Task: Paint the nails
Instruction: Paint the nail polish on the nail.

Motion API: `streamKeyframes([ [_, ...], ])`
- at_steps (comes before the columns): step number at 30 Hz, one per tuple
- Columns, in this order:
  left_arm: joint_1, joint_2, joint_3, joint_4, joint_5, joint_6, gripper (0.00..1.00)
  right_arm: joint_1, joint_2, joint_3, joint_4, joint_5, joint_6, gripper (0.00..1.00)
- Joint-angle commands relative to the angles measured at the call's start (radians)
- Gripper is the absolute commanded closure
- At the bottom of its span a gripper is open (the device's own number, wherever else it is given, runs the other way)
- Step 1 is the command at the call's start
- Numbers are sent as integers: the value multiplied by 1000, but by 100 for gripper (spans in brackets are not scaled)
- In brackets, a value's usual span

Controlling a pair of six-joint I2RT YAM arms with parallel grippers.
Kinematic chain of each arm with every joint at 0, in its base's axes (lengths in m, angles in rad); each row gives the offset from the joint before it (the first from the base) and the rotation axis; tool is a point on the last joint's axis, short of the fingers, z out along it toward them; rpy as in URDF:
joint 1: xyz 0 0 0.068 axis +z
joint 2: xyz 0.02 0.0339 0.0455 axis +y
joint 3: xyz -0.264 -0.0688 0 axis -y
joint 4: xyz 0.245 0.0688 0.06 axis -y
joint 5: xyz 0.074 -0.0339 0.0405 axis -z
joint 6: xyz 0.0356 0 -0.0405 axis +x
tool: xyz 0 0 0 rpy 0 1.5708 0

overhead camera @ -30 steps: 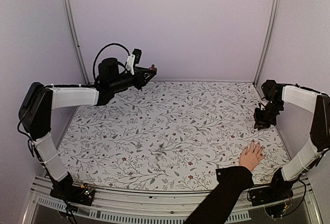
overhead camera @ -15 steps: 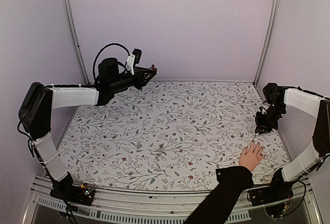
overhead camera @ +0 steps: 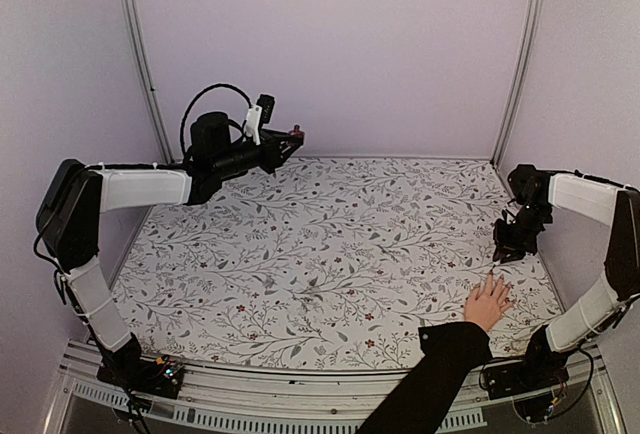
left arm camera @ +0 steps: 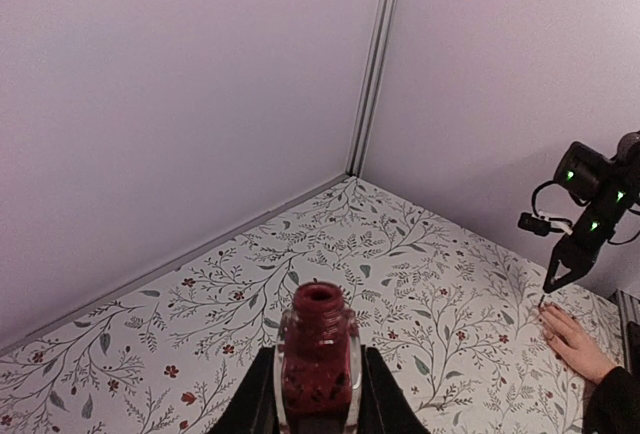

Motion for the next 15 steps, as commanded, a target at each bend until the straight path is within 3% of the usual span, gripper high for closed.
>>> streamKeyframes([
  [1, 3, -10, 2, 29, 5, -5, 100, -4, 15, -11, 14, -7, 5, 100],
  [15, 1, -5, 9, 25, 2, -4, 100, -5, 32, -8, 13, 25, 4, 100],
])
